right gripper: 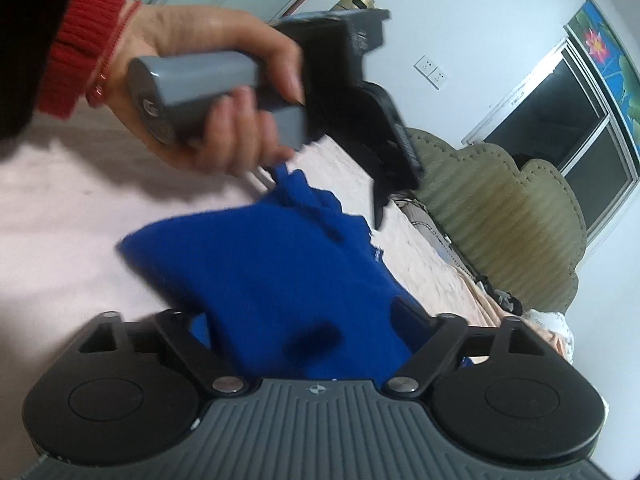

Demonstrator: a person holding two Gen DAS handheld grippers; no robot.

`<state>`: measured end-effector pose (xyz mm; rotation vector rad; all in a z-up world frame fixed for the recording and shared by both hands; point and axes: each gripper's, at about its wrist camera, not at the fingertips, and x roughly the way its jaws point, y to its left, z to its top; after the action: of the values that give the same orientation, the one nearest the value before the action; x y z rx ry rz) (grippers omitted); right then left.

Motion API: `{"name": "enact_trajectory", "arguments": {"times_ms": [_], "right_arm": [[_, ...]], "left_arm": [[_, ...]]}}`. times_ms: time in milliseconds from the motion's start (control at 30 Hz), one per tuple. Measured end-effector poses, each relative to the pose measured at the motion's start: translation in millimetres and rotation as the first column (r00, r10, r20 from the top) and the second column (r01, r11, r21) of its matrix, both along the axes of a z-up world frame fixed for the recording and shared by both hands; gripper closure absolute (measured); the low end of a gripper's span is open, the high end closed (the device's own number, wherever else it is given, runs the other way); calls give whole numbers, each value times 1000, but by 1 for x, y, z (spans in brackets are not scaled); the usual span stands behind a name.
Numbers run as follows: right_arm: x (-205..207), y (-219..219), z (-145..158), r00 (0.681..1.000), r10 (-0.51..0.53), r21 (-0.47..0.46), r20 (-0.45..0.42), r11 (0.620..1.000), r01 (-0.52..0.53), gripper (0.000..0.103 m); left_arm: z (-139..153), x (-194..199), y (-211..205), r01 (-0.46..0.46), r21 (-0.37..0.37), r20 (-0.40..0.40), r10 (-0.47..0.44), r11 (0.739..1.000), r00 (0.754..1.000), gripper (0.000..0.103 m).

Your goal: Fold small clothes

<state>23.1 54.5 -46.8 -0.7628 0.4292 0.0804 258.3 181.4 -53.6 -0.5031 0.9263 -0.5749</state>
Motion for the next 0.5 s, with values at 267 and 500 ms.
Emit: {"name": "enact_trajectory", "arguments": {"times_ms": [267, 500], "right_arm": [[13, 17, -17, 996, 78, -32, -39, 996, -79, 93], [-7, 0, 4, 996, 93, 90, 5, 992, -93, 97]], "left_arm": [[1, 11, -28, -8, 171, 11, 6, 985, 1000, 91], [43, -15, -57, -117, 341, 129, 77, 933, 989, 92]]}}
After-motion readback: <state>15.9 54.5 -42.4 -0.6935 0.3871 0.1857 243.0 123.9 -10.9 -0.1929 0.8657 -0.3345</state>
